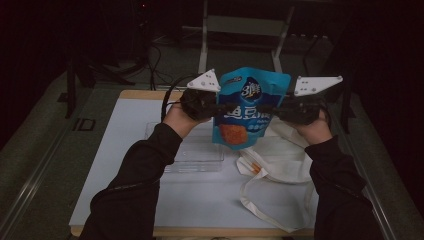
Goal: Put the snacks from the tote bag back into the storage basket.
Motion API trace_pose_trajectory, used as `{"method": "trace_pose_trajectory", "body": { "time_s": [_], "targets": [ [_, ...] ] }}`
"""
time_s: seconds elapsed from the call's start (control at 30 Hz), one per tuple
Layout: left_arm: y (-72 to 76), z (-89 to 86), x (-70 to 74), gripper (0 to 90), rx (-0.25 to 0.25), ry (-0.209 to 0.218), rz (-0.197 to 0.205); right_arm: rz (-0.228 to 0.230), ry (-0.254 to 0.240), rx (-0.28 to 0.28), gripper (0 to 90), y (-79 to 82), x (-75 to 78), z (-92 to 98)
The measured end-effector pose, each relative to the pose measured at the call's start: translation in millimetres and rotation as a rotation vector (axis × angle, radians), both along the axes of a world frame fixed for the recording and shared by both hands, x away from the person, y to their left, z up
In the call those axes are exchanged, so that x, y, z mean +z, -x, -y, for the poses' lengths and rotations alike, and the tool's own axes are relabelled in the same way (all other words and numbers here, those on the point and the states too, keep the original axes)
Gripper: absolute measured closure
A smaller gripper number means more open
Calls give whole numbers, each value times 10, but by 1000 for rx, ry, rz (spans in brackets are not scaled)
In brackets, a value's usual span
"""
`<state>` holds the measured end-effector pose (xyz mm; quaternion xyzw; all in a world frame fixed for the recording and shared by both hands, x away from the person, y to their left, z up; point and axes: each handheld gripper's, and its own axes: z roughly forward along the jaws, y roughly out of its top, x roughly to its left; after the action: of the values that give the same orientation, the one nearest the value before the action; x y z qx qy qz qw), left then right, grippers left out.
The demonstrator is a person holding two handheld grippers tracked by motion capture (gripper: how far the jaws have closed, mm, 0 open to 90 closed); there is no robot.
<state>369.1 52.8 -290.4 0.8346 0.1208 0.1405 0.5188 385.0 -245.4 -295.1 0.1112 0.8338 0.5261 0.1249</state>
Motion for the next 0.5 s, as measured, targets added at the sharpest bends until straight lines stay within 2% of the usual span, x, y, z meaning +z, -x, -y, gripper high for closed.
{"method": "trace_pose_trajectory", "body": {
  "time_s": [0.03, 0.07, 0.1, 0.5],
  "targets": [
    [0, 0, 0, 900, 0, 0, 0, 0, 0, 0, 887, 0, 0, 0],
    [19, -81, 3, 900, 4, 1, -3, 1, -1, 9, 887, -5, 6, -44],
    [29, -120, 4, 900, 9, 2, -3, 4, 4, 19, 887, -6, 17, -126],
    [127, -572, -13, 900, 63, 0, 3, 5, 5, 74, 886, -48, 1, -605]
  ]
}}
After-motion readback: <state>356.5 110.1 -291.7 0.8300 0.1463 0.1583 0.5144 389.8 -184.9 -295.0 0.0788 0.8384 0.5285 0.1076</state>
